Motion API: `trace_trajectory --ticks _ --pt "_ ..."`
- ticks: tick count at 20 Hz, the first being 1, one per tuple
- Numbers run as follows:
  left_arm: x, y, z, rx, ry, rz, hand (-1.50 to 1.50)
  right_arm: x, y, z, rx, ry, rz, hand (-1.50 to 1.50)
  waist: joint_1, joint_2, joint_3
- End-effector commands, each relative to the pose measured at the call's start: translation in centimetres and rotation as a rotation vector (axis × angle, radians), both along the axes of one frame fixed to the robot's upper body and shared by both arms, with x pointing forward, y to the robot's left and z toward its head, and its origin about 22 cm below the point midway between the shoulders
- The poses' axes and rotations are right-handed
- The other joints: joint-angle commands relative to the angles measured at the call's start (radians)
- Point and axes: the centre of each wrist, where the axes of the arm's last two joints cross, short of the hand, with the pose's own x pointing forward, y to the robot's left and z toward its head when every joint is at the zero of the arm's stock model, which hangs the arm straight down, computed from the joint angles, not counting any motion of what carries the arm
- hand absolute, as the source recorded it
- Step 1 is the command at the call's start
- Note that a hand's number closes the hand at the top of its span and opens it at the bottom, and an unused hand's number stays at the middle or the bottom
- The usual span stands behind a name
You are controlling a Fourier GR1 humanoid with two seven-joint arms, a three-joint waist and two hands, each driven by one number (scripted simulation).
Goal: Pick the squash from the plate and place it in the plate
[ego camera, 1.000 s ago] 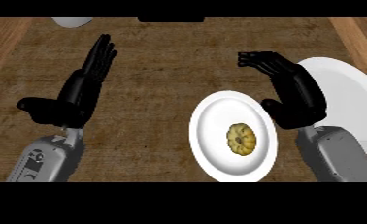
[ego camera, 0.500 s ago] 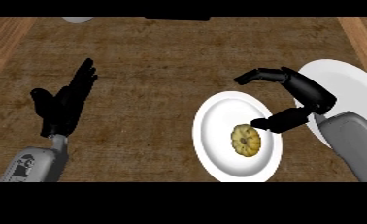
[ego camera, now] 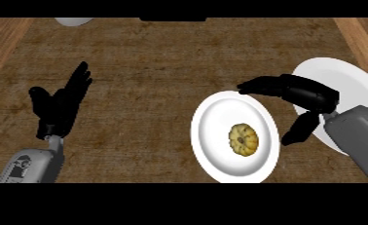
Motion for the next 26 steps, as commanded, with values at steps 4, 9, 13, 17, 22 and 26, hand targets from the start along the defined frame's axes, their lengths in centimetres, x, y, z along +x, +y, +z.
trace_trajectory --ticks 4,9,13,17,22,26 --pt "-0.3 -0.1 -1.2 0.009 0.019 0.006 0.0 0.4 2.8 3.4 -0.157 -0.05 0.041 -1.5 -0.011 -0.003 0.0" --pt "0.2 0.6 -1.5 -0.012 0.014 0.017 0.0 -2.1 5.3 1.2 -0.344 -0.026 0.062 -1.5 -0.017 -0.004 -0.001" --pt "0.4 1.5 -0.7 -0.004 0.013 0.018 0.0 -3.1 4.5 1.6 -0.464 -0.073 0.086 -1.5 -0.022 -0.005 0.0" --pt "-0.5 0.0 -1.1 0.01 0.007 0.024 0.0 -3.3 7.4 0.3 -0.533 -0.147 0.074 -1.5 -0.013 -0.004 0.0" --pt "0.0 0.1 0.4 -0.015 0.003 0.009 0.0 -2.5 8.9 -1.0 -0.671 -0.148 0.078 -1.5 -0.005 -0.002 0.0" --pt "-0.2 2.3 -2.5 -0.002 0.014 0.01 0.0 -2.1 8.5 -2.5 -0.718 -0.124 0.077 -1.5 -0.007 0.001 0.0"
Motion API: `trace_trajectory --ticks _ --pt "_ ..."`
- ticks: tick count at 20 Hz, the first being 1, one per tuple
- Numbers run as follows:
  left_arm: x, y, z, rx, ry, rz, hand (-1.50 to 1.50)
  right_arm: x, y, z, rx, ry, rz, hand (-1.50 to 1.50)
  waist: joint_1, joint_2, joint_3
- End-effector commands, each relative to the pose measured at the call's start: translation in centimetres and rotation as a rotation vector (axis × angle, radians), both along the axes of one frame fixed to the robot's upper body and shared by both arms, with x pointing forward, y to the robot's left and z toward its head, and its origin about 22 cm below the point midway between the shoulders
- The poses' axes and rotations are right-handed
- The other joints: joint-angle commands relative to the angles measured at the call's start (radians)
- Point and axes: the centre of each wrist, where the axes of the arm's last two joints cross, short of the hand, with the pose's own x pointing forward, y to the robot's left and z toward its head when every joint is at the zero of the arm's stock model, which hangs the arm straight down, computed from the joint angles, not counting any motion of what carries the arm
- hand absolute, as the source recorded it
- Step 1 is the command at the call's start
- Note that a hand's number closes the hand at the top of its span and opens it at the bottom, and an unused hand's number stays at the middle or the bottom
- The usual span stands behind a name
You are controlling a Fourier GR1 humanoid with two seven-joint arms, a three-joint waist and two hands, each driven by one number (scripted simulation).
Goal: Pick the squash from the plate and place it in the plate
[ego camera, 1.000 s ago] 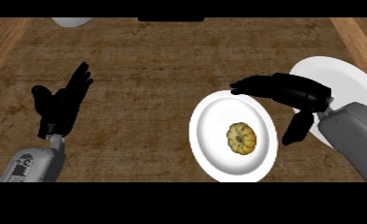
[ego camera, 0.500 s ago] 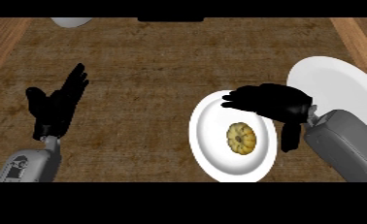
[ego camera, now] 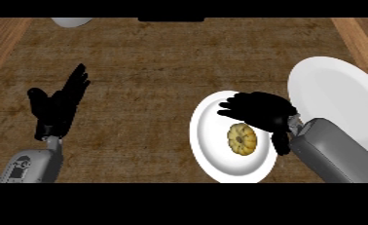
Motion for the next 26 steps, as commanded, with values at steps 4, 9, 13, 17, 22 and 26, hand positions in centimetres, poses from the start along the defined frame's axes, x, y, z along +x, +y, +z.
trace_trajectory --ticks 4,9,13,17,22,26 --pt "-0.5 -0.1 0.2 0.009 -0.001 0.013 0.0 -1.5 0.9 -1.1 -0.062 0.003 -0.001 -1.5 -0.003 -0.001 0.0" --pt "0.4 -0.5 2.0 0.012 -0.01 -0.003 0.0 -1.5 2.5 -0.8 -0.115 -0.018 -0.014 -1.5 -0.005 -0.001 0.0" --pt "0.9 -2.7 0.1 0.006 -0.006 0.004 0.0 -0.1 1.8 -2.7 -0.117 -0.029 0.007 -1.5 -0.004 0.0 0.0" --pt "-0.4 -0.2 -0.5 0.009 -0.01 -0.002 0.0 0.2 2.7 -3.9 -0.169 -0.038 0.01 -1.5 -0.001 0.0 0.0" --pt "0.7 0.6 0.9 -0.008 -0.003 0.001 0.0 0.4 3.8 -5.6 -0.234 0.012 0.063 1.5 0.0 0.0 0.0" --pt "0.0 -0.8 1.0 -0.015 -0.005 -0.018 0.0 -0.9 5.7 -6.8 -0.211 0.06 0.154 1.5 0.002 0.0 0.0"
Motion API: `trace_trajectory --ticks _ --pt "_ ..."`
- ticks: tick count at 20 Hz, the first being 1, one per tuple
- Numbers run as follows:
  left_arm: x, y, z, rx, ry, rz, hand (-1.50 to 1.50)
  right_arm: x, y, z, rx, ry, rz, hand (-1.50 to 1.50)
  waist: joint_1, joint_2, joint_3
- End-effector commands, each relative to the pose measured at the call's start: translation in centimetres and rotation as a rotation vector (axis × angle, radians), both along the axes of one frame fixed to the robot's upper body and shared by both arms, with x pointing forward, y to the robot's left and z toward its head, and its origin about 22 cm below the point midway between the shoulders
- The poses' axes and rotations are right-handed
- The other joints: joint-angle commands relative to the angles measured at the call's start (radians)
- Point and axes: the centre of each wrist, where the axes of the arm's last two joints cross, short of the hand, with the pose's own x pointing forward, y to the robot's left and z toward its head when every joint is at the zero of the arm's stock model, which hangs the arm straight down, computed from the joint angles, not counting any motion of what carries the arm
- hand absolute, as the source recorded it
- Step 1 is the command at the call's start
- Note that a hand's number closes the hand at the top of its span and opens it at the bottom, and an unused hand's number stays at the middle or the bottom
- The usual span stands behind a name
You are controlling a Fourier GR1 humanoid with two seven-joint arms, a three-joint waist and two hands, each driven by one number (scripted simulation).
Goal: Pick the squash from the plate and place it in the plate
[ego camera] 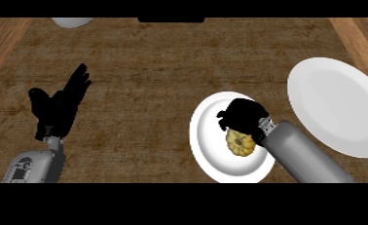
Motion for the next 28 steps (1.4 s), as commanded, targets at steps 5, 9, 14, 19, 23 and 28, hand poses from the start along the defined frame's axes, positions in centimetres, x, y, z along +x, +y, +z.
trace_trajectory --ticks 5,9,14,19,23,28 --pt "1.6 -0.6 -0.2 -0.008 0.01 0.013 0.0 -0.9 -1.2 -1.3 0.048 0.074 0.044 1.5 -0.006 0.008 0.004" --pt "0.1 0.4 0.5 0.016 -0.018 0.037 0.0 -0.1 -0.8 -2.3 0.3 0.046 -0.439 1.5 -0.025 0.01 0.007" --pt "-0.4 0.3 0.0 -0.015 -0.007 0.043 0.0 1.0 -2.8 -2.0 0.593 -0.101 -0.967 1.5 -0.038 0.008 0.009" --pt "0.1 -0.9 0.7 -0.004 0.002 0.005 0.0 2.2 -0.3 2.2 0.687 -0.51 -1.099 1.5 0.005 0.005 0.006" --pt "-0.4 1.2 -0.5 -0.009 0.015 0.029 0.0 1.9 -0.2 5.3 0.812 -0.86 -1.128 1.5 -0.014 0.004 0.003" --pt "0.3 0.3 0.5 0.002 -0.004 0.028 0.0 2.0 -0.5 8.2 0.79 -1.137 -1.245 1.5 -0.013 0.004 0.004"
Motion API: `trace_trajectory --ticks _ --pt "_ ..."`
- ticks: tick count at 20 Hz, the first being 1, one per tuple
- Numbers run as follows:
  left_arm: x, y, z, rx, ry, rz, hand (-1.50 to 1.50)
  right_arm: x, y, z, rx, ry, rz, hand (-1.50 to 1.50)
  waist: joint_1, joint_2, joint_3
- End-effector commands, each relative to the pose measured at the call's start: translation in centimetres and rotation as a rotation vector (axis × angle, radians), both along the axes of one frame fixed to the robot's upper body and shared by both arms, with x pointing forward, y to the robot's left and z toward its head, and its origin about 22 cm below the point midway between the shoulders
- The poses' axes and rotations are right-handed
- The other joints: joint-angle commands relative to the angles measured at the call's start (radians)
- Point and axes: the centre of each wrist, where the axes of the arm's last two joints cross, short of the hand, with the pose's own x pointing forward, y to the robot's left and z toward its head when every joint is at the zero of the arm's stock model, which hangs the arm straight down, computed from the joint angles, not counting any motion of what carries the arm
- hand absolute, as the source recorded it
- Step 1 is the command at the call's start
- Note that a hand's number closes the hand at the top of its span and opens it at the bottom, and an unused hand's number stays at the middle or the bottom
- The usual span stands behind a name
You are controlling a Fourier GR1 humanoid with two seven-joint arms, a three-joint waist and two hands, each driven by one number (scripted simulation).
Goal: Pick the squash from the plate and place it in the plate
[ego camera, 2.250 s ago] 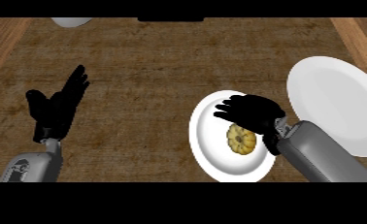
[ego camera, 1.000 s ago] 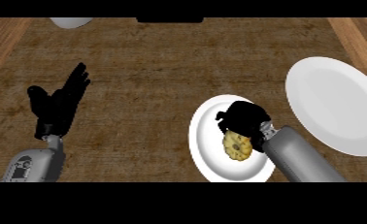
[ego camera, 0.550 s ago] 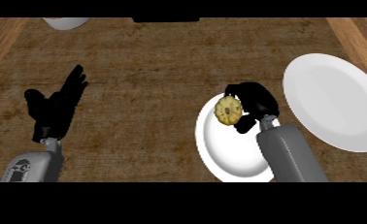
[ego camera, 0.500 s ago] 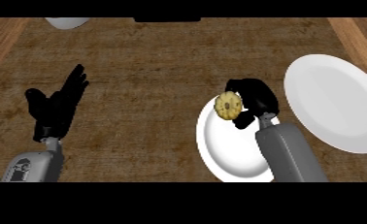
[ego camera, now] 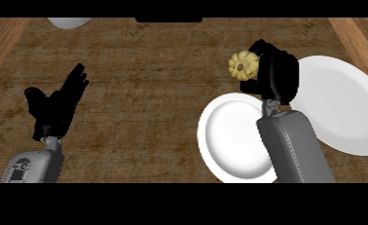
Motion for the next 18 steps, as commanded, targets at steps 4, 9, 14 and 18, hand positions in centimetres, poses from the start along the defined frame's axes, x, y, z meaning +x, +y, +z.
trace_trajectory --ticks 4,9,14,18 --pt "0.3 -0.2 -0.2 -0.004 0.005 -0.018 0.0 -2.1 -1.9 1.7 0.132 -0.172 -0.233 1.5 -0.002 0.001 0.001" --pt "-0.7 -0.1 0.5 0.013 0.015 -0.014 0.0 -2.3 -7.5 0.6 0.202 -0.195 -0.311 1.5 0.007 0.003 0.001" --pt "0.1 -0.1 -0.3 -0.004 0.001 -0.011 0.0 -1.4 -13.1 0.0 0.158 -0.159 -0.408 1.5 0.008 0.005 0.001" --pt "0.0 0.9 -0.3 -0.007 -0.003 -0.01 0.0 -3.1 -18.4 0.0 0.178 -0.163 -0.412 1.5 0.005 0.004 0.001"
